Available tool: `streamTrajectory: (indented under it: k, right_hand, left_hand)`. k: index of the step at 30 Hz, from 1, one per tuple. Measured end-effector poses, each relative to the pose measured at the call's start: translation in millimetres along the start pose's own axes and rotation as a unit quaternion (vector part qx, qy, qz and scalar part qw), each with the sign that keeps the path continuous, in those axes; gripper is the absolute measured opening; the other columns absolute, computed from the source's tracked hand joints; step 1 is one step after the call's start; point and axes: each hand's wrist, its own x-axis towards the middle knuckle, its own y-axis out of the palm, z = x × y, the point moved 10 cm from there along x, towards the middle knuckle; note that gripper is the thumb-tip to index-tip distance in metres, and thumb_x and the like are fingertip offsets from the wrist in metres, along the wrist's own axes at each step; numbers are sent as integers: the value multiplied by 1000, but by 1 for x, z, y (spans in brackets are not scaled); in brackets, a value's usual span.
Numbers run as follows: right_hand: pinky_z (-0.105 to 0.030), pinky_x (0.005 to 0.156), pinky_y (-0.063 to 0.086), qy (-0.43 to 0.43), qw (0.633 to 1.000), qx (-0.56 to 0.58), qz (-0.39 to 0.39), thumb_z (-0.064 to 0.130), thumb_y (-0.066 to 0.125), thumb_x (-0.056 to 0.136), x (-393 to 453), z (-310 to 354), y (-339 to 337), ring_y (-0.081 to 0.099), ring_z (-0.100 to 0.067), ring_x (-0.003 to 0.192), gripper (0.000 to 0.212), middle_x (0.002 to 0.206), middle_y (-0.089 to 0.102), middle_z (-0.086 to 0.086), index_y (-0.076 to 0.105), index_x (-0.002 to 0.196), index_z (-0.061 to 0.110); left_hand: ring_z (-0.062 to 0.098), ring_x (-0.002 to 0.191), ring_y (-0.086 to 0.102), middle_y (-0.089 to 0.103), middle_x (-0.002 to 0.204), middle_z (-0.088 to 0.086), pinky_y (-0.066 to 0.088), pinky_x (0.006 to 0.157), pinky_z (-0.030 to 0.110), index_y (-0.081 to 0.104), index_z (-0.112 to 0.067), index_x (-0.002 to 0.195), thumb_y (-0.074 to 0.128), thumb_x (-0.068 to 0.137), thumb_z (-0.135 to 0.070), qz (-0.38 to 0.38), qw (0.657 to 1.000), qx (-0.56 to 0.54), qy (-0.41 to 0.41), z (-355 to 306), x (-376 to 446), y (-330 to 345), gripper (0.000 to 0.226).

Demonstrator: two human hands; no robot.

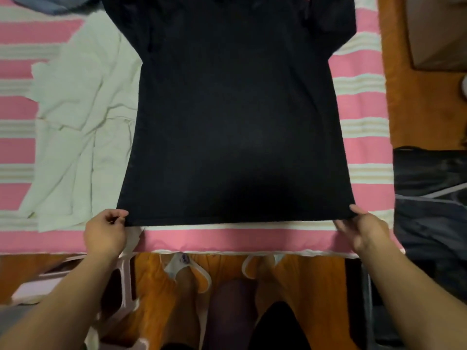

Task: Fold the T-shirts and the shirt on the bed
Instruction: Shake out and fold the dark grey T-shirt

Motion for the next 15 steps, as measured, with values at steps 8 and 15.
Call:
streamTrajectory:
  k: [8,15]
  right_hand:
    - [-39,106,47,-123,975,-164,-81,0,52,93,-19,24,-6,61,-32,110,27,109,67,-8,65,83,22]
    - [-48,98,51,-115,896,-413,-118,5,56,97,-52,-14,-60,61,-41,106,15,109,66,-19,70,99,11]
  left_hand:
    - [42,98,62,66,113,18,52,95,54,69,-1,115,51,94,14,58,988,131,51,-24,-20,-1,32]
    - [38,100,65,70,110,22,52,88,44,70,-3,111,64,87,5,144,936,320,22,27,-41,-2,26]
